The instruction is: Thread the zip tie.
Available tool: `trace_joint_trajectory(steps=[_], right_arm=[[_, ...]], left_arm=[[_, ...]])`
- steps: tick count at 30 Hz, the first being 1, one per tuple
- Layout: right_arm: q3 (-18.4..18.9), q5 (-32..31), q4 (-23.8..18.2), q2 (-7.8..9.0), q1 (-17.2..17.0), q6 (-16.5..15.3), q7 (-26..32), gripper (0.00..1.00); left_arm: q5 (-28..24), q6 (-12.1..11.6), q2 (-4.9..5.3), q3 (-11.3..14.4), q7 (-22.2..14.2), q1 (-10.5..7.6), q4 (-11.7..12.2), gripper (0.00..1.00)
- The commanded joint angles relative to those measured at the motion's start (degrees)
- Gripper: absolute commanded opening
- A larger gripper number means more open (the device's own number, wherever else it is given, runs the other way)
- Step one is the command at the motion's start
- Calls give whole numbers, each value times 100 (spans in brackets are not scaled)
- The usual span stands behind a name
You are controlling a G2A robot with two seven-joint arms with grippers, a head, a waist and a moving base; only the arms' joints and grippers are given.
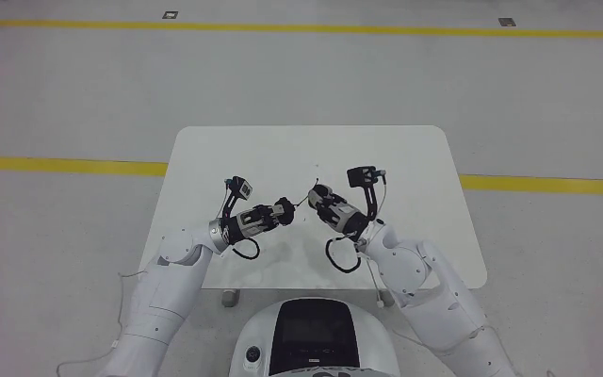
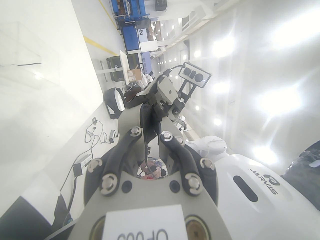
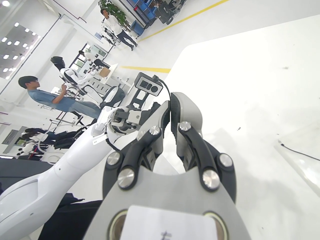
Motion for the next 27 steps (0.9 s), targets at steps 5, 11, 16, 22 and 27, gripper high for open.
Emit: trace_joint_trajectory(steps=[5,11,16,22,27], right_arm=[[-41,180,-3,-10,-20,-50,-16,0],[-41,256,-27,-5,-44,-123,22,0],[-53,198,-17,1,-50,-97,33,0],[-82,186,4,-3,-40,-75,-16,0],[-97,331,40,-18,-10,-110,-123,0]], left_arm=[[0,0,0,0,0,0,0,0],[0,0,0,0,0,0,0,0],[0,0,0,0,0,0,0,0],[0,0,0,0,0,0,0,0],[0,0,0,0,0,0,0,0]])
